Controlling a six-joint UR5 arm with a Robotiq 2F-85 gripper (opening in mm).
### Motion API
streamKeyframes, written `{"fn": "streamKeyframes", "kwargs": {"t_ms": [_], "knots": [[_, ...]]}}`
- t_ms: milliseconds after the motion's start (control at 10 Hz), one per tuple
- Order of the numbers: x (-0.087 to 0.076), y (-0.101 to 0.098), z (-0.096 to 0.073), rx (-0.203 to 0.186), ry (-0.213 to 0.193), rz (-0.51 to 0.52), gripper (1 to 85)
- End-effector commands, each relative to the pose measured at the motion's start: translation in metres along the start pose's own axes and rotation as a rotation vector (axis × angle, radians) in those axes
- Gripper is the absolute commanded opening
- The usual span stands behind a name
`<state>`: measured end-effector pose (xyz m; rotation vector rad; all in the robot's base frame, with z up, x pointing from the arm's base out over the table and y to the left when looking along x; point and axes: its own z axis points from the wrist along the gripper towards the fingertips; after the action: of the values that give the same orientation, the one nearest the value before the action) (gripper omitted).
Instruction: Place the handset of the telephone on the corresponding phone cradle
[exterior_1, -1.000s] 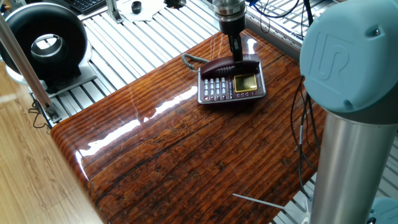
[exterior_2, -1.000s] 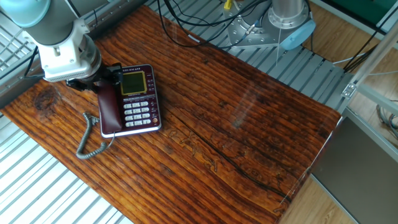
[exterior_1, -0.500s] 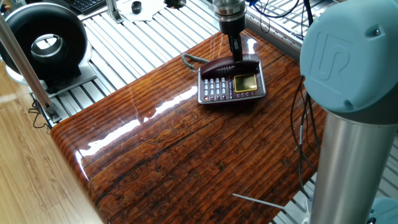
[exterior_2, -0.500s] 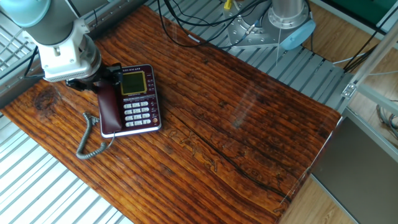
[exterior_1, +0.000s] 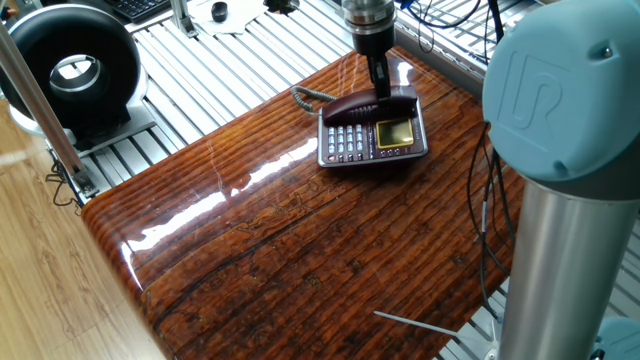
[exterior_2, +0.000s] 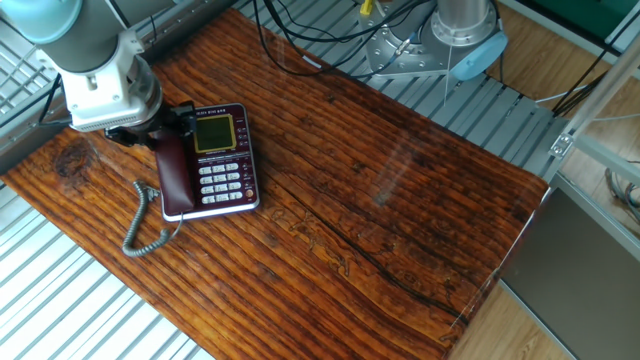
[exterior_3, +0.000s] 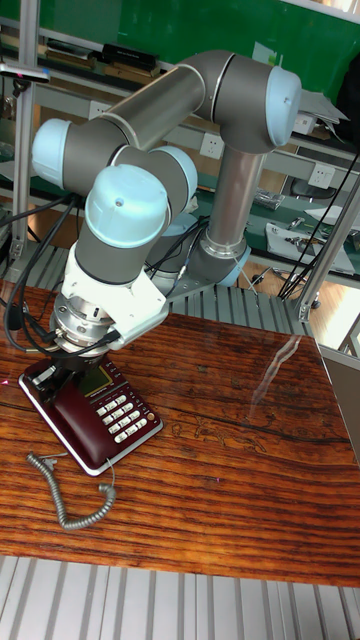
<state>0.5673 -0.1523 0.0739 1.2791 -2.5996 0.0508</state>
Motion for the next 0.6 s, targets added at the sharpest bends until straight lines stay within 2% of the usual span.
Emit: {"fn": "streamKeyframes", "kwargs": {"t_ms": [0, 500], "knots": [[-0.0023, 0.0011, -0.0007, -0.006, -0.012, 0.000, 52.3], [-0.0015, 0.0013, -0.0015, -0.007, -0.010, 0.000, 53.3]]}}
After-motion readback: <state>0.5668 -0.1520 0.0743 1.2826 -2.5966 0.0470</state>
